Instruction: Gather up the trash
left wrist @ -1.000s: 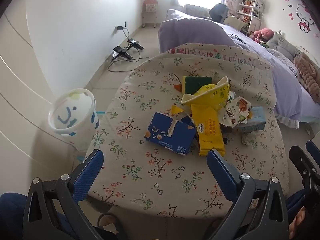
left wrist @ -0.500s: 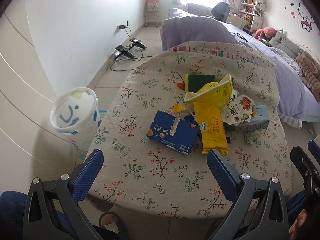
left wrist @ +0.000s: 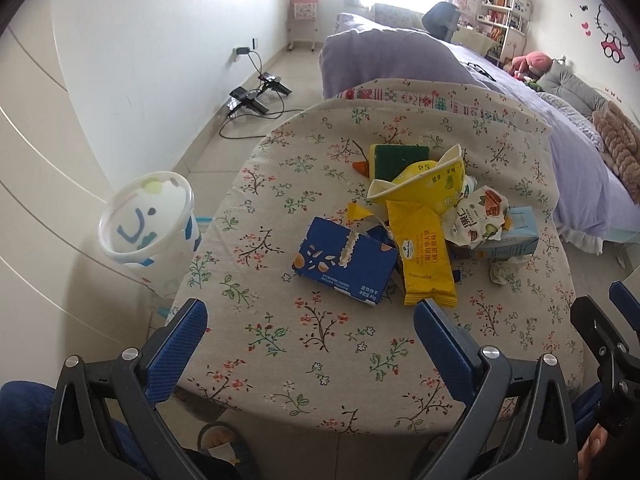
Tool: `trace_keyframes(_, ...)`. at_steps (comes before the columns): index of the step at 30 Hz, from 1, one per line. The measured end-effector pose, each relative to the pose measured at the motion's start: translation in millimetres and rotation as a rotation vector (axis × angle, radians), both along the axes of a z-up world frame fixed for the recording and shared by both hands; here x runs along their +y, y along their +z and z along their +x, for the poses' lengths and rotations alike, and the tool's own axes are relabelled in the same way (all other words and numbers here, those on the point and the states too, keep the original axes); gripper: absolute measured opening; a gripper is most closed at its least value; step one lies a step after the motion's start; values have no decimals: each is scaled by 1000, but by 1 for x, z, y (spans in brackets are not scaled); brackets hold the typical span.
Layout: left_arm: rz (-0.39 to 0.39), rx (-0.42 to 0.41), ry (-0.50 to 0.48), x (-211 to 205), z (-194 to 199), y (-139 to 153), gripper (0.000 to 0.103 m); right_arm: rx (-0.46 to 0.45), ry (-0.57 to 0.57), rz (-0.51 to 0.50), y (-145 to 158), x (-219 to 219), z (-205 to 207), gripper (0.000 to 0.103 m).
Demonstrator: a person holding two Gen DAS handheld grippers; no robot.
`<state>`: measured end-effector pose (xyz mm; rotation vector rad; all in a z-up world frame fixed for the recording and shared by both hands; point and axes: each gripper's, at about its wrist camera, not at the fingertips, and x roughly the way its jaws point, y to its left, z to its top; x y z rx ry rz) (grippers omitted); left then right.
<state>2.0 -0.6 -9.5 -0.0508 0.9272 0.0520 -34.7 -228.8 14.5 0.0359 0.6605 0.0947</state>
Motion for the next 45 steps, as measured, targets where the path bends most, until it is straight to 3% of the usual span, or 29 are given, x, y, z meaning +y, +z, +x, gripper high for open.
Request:
trace_keyframes(9, -13, -2, -6, -2, 2, -2, 103, -2, 15, -13, -2, 4, 4, 103)
trace_keyframes(15, 4, -46, -13, -2, 11, -9, 103, 11, 12, -16, -7, 5, 13, 103)
trace_keyframes(22, -28, -16, -29, 1, 28, -19, 103, 63, 6, -12, -14, 8, 32, 103)
trace_keyframes(25, -90, 13, -43, 7, 36, -25, 102, 82, 10, 24, -16, 4, 42, 103)
trace_keyframes(31, -238, 75, -58, 14, 62, -39, 94, 233, -71, 261, -33, -34, 72, 103)
trace_keyframes(34, -334, 140, -20, 22, 78, -50, 92, 309, -122, 388, -47, -47, 86, 103)
trace_keyframes(37, -485, 187, 14, 31, 93, -64, 90, 363, -133, 487, -62, -51, 99, 103)
trace_keyframes(40, -647, 211, 79, 34, 100, -79, 90, 374, -184, 550, -71, -61, 107, 103)
trace_keyframes(45, -717, 233, 147, 24, 116, -92, 90, 346, -293, 688, -75, -85, 115, 98)
